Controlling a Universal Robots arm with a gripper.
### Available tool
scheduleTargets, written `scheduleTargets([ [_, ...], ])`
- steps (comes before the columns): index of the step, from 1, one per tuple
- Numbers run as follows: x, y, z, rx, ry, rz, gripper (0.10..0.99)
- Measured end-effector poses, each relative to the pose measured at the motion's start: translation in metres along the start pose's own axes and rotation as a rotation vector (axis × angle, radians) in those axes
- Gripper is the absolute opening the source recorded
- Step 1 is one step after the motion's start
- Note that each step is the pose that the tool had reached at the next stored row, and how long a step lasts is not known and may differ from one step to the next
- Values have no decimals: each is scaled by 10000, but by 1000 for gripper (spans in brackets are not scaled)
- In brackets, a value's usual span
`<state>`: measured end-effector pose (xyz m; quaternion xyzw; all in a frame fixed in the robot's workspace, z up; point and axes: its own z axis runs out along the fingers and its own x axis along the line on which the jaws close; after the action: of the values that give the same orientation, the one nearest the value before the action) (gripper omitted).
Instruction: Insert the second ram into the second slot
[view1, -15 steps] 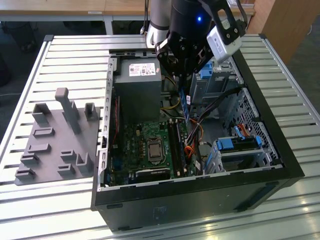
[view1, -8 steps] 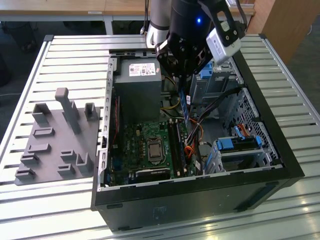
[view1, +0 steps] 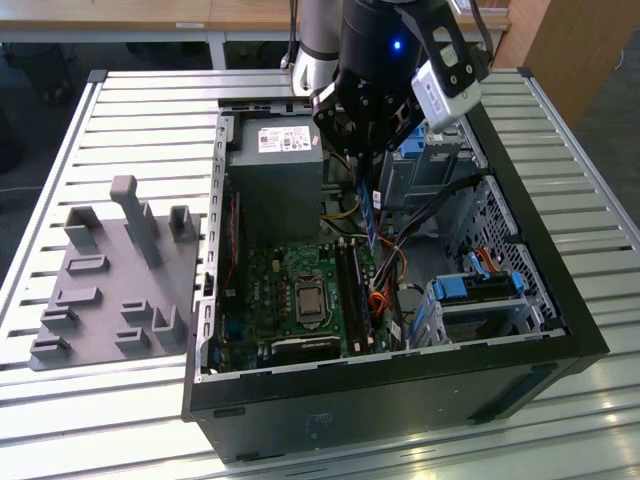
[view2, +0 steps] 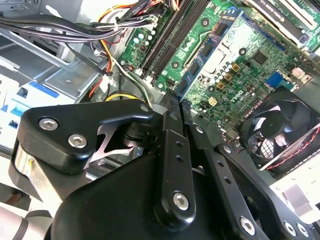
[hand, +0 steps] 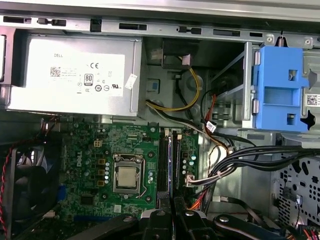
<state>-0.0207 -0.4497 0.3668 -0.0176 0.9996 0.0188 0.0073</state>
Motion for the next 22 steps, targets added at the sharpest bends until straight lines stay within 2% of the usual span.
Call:
scheduleTargets([
  [22,3,-23,123,0,21,24,137],
])
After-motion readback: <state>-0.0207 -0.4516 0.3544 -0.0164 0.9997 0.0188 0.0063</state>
